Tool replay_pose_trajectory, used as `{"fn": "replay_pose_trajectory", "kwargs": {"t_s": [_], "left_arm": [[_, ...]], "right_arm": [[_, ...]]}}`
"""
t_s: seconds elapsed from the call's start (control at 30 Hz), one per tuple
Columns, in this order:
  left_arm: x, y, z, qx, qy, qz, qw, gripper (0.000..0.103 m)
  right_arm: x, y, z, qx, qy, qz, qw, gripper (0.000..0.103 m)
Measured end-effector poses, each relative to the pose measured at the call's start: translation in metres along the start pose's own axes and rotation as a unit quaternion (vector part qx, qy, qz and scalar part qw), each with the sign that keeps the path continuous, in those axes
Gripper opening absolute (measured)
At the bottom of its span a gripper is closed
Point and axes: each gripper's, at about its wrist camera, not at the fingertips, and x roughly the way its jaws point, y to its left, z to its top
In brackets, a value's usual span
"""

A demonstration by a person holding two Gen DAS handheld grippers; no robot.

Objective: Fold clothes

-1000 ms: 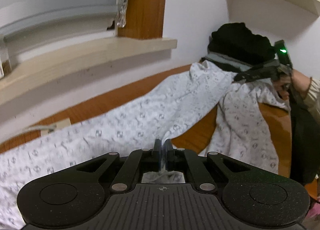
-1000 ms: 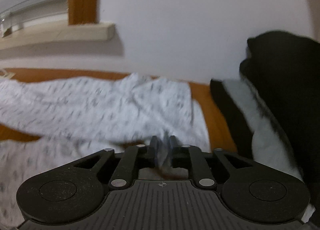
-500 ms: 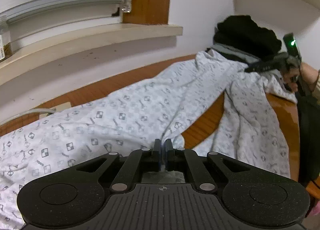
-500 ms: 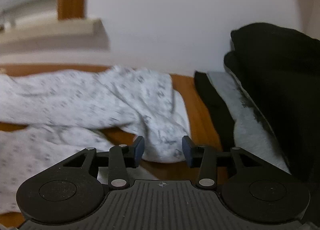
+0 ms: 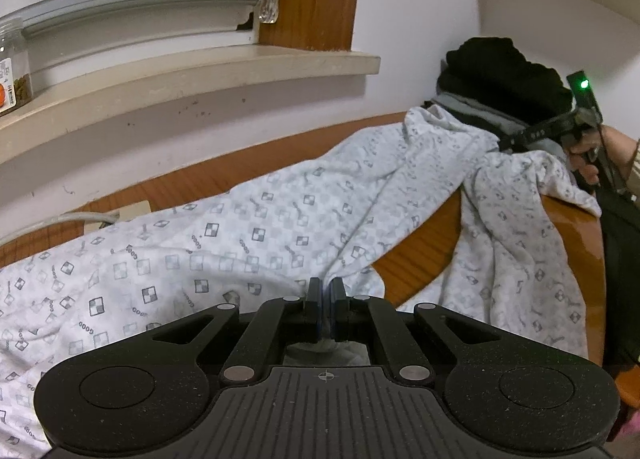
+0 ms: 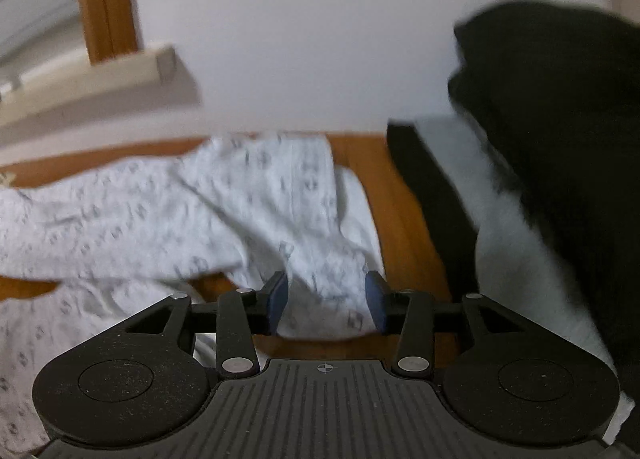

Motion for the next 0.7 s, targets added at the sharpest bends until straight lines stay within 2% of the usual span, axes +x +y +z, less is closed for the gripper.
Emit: {"fn": "replay_pose_trajectory", "kwargs": {"t_s": [0.2, 0.23, 0.27, 0.37, 0.53, 0.7], "left_arm": [[0.002, -0.001, -0.001, 0.007, -0.001, 0.004, 1.0000, 0.004], [0.002, -0.001, 0.000, 0.009, -0.003, 0.006, 0.9999, 0.003], [0.002, -0.001, 0.000, 0.009, -0.005, 0.008, 0.9999, 0.003], [-0.004, 0.003, 0.010, 0.013, -0.022, 0.028, 0.9993, 0.003], [-0.037, 0.024, 0.052, 0.005, -0.072, 0.081, 0.9941, 0.003], [-0.069, 0.026, 0.095, 0.011, -0.114, 0.118, 0.9864, 0.003]], "right_arm": [[0.005, -0.002, 0.000, 0.013, -0.011, -0.004, 1.000, 0.042], [0.006, -0.002, 0.000, 0.015, -0.013, -0.005, 1.000, 0.023], [0.007, -0.002, 0.001, 0.017, -0.015, -0.005, 1.000, 0.012], [0.005, -0.002, 0.008, 0.021, -0.032, -0.010, 0.999, 0.011], [-0.017, 0.005, 0.056, 0.016, -0.116, -0.030, 0.993, 0.010], [-0.040, 0.012, 0.103, 0.011, -0.199, -0.051, 0.979, 0.010]]}}
